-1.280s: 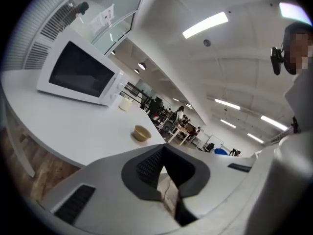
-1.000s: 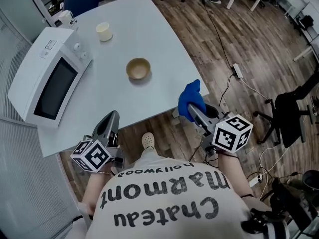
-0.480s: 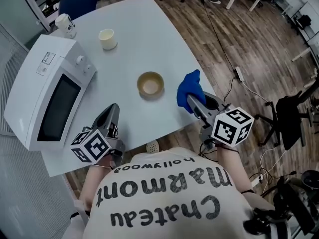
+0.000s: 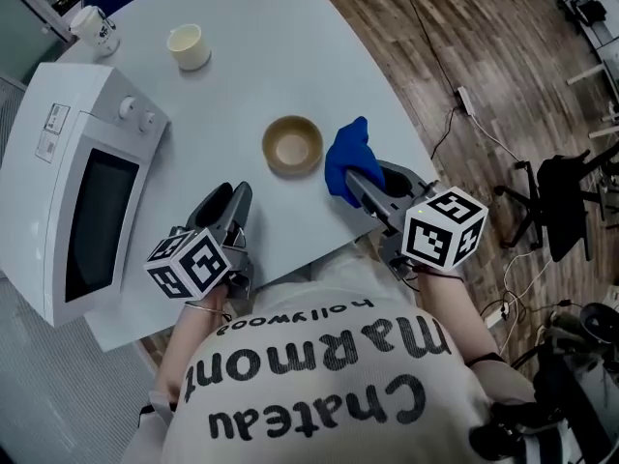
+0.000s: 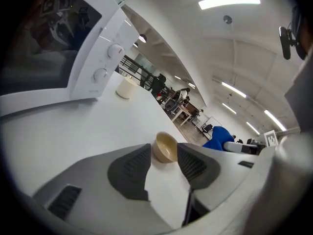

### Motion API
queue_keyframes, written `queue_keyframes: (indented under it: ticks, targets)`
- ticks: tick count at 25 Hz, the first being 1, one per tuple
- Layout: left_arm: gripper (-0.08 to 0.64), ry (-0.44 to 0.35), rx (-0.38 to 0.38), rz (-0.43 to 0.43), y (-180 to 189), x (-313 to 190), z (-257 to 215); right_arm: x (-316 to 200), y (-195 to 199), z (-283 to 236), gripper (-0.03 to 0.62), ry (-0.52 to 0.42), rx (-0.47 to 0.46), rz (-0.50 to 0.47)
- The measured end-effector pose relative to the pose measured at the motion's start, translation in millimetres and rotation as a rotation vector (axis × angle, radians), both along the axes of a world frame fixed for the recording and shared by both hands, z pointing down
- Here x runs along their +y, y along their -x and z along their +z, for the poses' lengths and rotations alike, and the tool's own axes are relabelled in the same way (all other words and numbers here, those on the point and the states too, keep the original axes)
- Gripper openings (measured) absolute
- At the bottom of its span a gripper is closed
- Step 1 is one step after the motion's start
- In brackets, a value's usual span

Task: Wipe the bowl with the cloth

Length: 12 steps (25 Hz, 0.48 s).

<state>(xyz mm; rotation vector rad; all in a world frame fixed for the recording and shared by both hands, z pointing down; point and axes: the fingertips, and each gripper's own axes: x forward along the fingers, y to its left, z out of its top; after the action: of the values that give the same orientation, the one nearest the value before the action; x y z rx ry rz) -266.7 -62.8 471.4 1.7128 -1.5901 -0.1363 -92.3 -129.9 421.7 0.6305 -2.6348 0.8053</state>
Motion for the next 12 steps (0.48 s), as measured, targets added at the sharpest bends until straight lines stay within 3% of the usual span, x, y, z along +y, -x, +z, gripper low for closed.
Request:
queue_keyframes:
  ticks: [5,12]
  targets:
    - [0.198,0.056,0.029,0.050,-16,-33,16,-12,30,-2,0.060,-0.011,-0.016,-0.049]
    - [0.236,0.204,-0.015,0.057,-27,-75,54,-45,80,9,0.060,-0.049,0.031,-0.143]
